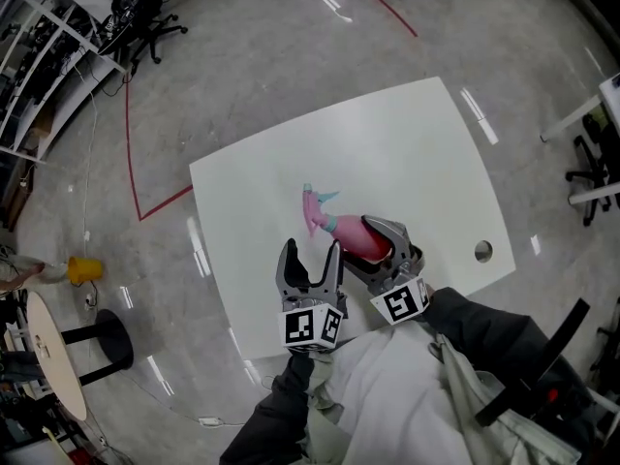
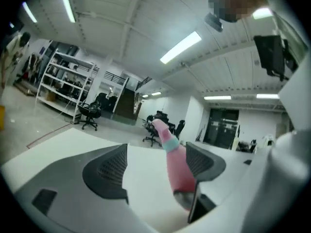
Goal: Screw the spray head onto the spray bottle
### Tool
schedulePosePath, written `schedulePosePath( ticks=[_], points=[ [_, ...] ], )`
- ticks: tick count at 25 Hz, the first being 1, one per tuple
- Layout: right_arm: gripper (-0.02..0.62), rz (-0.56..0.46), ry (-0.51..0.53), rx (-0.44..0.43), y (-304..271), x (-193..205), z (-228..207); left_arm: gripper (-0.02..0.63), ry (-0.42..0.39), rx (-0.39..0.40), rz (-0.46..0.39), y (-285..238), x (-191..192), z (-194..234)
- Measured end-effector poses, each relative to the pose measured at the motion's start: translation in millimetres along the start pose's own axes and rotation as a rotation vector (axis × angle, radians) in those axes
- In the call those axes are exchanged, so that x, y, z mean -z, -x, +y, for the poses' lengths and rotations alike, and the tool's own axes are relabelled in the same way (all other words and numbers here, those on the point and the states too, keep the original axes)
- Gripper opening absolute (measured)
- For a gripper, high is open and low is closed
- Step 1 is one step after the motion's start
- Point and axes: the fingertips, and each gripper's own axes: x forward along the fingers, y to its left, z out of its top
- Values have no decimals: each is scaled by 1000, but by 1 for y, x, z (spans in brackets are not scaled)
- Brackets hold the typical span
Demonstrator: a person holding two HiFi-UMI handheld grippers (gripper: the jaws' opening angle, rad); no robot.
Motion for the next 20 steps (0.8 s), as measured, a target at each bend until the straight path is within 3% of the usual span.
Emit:
schedulePosePath(
  ticks=[3, 5, 6, 7, 8, 10, 13, 16, 18, 20],
  points=[
    [368, -88, 122, -20, 5, -24, 14, 368, 57, 84, -115, -16, -49, -17],
    [368, -133, 151, -31, 7, -39, 19, 367, -16, 95, -159, -16, -73, -25],
    [368, -152, 130, -39, 8, -46, 19, 321, -64, 83, -179, -12, -82, -26],
    [368, -164, 95, -55, 10, -52, 19, 169, -95, 86, -200, -7, -90, -27],
    [368, -166, 52, -82, 14, -58, 18, 121, -99, 128, -219, -2, -97, -33],
    [366, -155, -62, -175, 25, -68, 15, 90, -68, 330, -245, 11, -110, -61],
    [359, -160, -349, -377, 44, -89, 14, 78, -87, 614, -219, 29, -127, -100],
    [357, -287, -586, -529, 53, -131, 7, 78, 14, 789, -211, 42, -150, -110],
    [357, -348, -652, -606, 56, -150, 5, 78, 70, 885, -211, 49, -163, -114],
    [356, -369, -695, -681, 60, -154, 7, 78, 74, 959, -179, 56, -163, -119]
  ],
)
